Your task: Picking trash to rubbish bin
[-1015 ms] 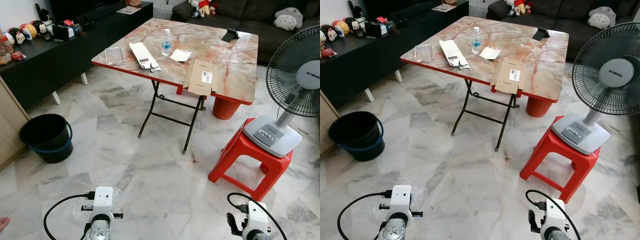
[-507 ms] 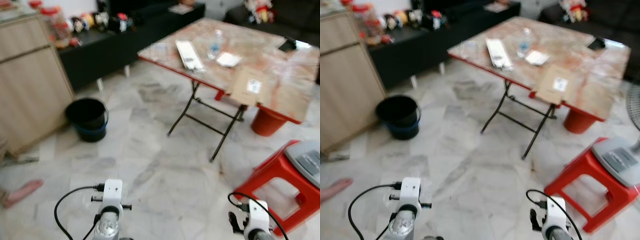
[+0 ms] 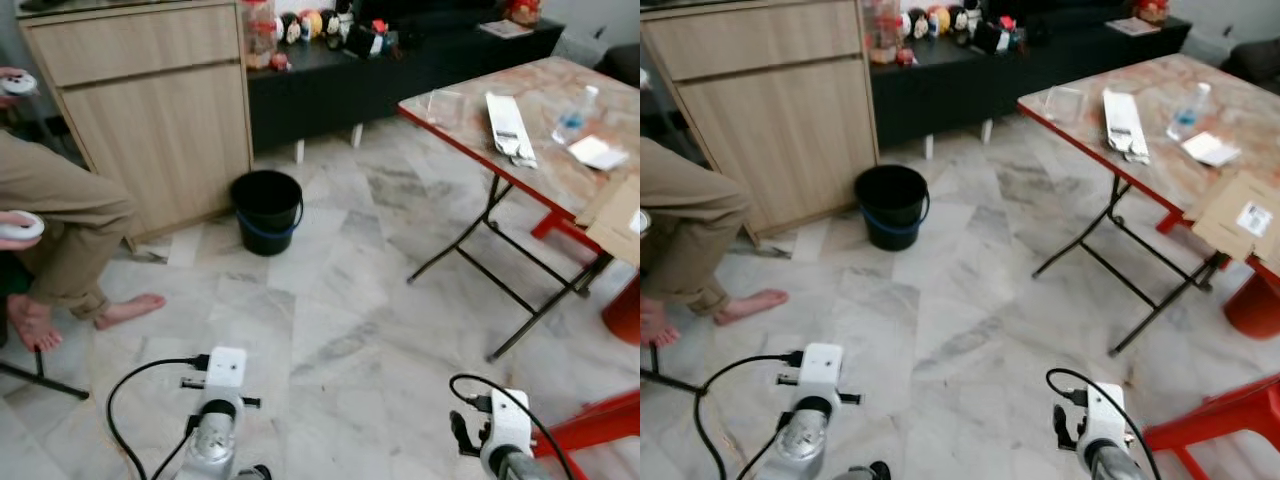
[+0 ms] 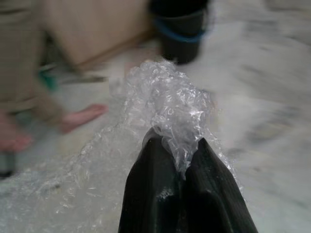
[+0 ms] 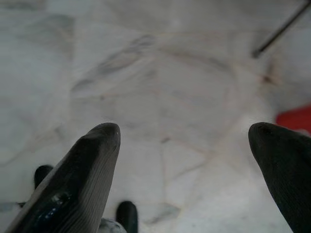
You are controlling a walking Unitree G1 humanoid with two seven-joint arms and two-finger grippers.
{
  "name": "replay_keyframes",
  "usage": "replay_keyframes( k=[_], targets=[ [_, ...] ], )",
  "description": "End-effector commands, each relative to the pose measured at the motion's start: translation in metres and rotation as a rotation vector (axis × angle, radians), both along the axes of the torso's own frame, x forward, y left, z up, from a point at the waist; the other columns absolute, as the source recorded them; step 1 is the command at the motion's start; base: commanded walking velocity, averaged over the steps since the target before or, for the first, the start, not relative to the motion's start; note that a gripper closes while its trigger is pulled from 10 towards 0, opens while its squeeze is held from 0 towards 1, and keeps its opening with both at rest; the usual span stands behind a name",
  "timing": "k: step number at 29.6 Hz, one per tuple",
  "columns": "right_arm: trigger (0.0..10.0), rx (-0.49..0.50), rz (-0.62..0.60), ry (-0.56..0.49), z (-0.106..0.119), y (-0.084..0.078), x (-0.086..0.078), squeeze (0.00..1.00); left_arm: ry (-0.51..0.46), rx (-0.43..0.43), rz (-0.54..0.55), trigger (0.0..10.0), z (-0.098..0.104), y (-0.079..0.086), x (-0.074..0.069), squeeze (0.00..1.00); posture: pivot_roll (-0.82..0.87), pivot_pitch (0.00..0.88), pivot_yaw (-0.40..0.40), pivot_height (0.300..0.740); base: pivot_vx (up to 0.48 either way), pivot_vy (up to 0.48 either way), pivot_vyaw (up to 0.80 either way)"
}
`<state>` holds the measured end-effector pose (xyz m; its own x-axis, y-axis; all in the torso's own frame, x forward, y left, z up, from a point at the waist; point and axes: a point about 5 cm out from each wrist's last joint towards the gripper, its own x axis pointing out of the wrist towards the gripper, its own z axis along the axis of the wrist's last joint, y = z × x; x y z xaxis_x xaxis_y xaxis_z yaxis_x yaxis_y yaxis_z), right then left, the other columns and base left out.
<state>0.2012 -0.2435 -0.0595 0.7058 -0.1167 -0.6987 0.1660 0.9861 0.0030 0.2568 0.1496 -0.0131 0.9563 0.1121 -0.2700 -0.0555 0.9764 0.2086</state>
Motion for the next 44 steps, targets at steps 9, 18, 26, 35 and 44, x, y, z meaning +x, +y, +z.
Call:
replay_keyframes(
  k=[9,18,26,35,44],
  targets=[
    [10.0,0.002,-0.012,0.015,-0.002,-0.004,-0.006,0.0,-0.008,-0.009,-0.007,10.0,0.001,-0.007,0.001,0.0,-0.12,0.088,-0.091,0.74,0.187,0.0,0.0],
    [10.0,0.004,-0.008,0.016,-0.003,-0.002,-0.006,0.0,-0.01,-0.003,-0.023,10.0,0.003,-0.007,0.004,0.0,-0.12,0.073,-0.079,0.74,0.285,0.0,0.0],
    [10.0,0.005,-0.002,0.015,-0.003,0.0,-0.005,0.0,-0.016,-0.002,-0.03,10.0,0.005,-0.008,0.007,0.0,-0.12,0.064,-0.072,0.74,0.286,0.0,0.0],
    [10.0,0.007,-0.002,0.013,-0.003,0.001,-0.005,0.0,-0.017,0.0,-0.037,10.0,0.006,-0.008,0.008,0.0,-0.12,0.064,-0.072,0.74,0.284,0.0,0.0],
    [10.0,0.017,0.006,0.015,-0.003,0.004,-0.003,0.0,-0.024,0.0,-0.023,10.0,0.008,-0.005,0.011,0.0,-0.1,0.091,-0.083,0.74,0.283,0.0,-0.4]
  ],
)
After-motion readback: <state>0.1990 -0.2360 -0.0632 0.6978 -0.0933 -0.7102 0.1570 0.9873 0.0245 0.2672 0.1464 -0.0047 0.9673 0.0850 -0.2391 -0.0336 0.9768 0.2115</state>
